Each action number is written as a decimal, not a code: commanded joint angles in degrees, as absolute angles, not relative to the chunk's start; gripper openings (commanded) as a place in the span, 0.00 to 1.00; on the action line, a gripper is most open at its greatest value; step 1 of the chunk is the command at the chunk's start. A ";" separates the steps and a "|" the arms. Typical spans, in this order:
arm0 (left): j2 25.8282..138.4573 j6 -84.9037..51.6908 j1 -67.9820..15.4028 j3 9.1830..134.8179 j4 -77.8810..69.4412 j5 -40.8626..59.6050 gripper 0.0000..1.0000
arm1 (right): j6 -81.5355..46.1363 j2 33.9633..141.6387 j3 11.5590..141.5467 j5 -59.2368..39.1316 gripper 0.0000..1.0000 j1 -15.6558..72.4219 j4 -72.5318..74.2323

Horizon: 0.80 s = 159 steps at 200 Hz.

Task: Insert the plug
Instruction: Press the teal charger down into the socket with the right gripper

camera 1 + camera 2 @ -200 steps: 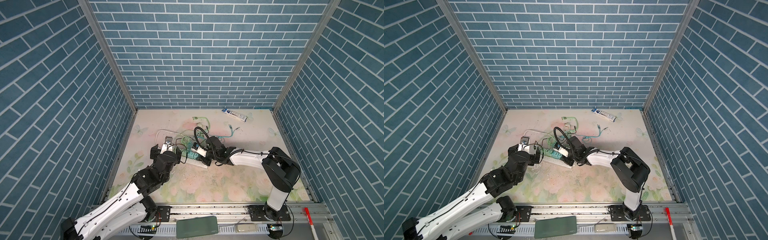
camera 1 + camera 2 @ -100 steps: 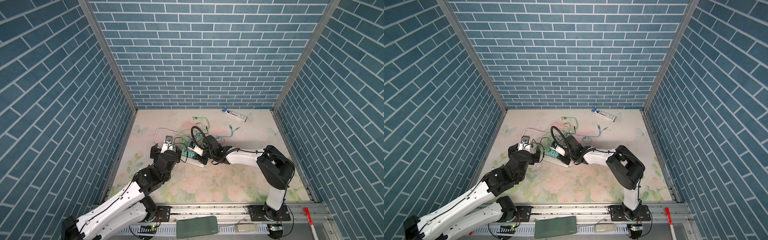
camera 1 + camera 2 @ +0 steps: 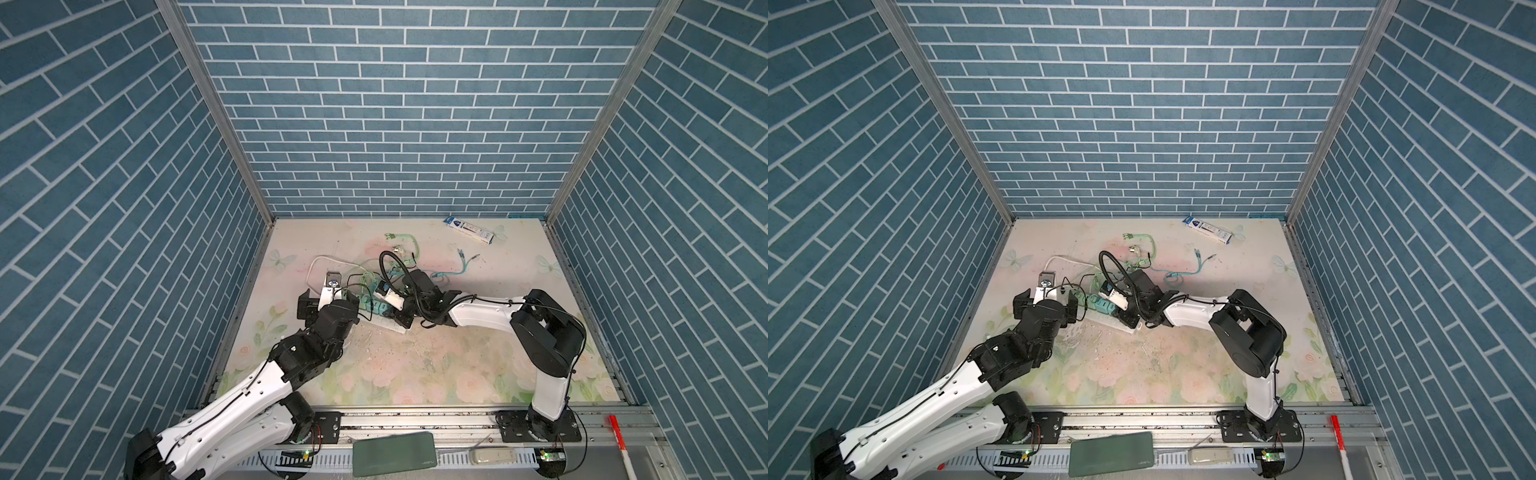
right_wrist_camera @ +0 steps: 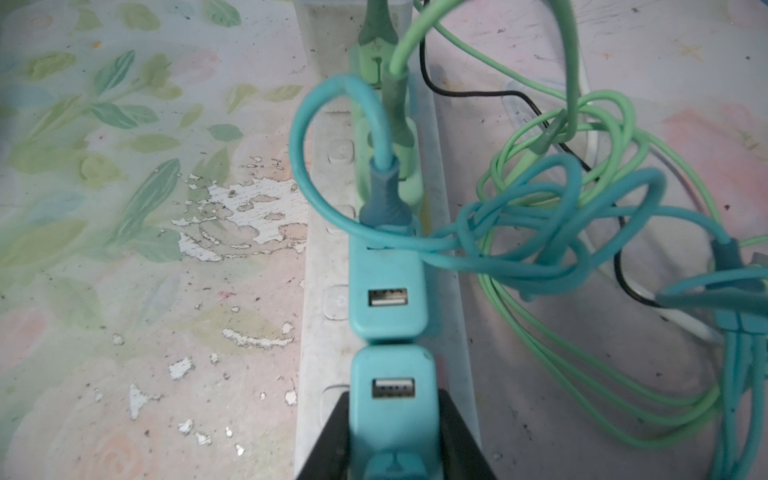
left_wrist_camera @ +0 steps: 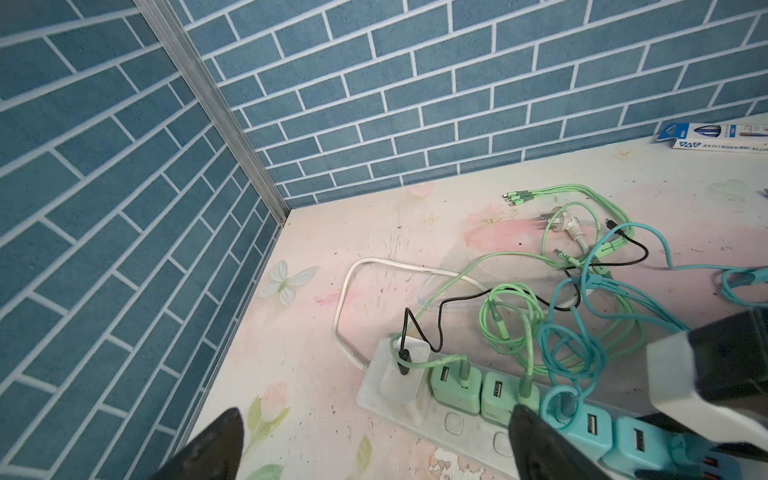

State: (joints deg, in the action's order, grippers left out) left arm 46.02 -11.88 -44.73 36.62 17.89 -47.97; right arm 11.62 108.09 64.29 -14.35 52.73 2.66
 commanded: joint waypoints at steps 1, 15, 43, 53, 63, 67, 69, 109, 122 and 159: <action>46.09 -12.77 -44.39 36.89 19.55 -48.34 1.00 | 10.54 108.76 62.99 -13.45 0.39 53.00 -7.41; 46.37 -12.70 -44.43 37.30 19.86 -48.47 1.00 | 10.45 107.91 63.30 -13.73 0.43 53.01 -8.00; 46.12 -12.68 -44.39 37.36 19.69 -48.38 1.00 | 10.54 106.00 63.50 -13.47 0.46 53.00 -9.18; 46.09 -12.72 -44.38 37.58 20.17 -48.34 1.00 | 10.52 105.06 63.25 -13.46 0.47 52.95 -9.15; 45.98 -12.98 -44.38 37.85 20.76 -48.42 1.00 | 10.46 104.22 62.92 -13.60 0.47 52.92 -8.77; 45.84 -13.18 -44.40 38.00 21.03 -48.48 1.00 | 10.46 103.89 62.71 -13.77 0.47 52.92 -8.79; 45.87 -13.29 -44.43 38.04 21.25 -48.55 1.00 | 10.42 103.65 62.65 -13.86 0.48 52.96 -8.72; 45.26 -15.10 -44.38 38.62 22.34 -49.13 1.00 | 10.54 100.62 62.13 -13.93 0.50 52.52 -9.45; 45.56 -16.36 -44.39 39.31 23.45 -50.14 1.00 | 10.38 99.16 61.92 -14.52 0.50 52.22 -9.93; 45.88 -18.43 -44.38 41.12 25.58 -53.12 1.00 | 9.93 92.39 59.20 -14.47 0.60 51.20 -9.74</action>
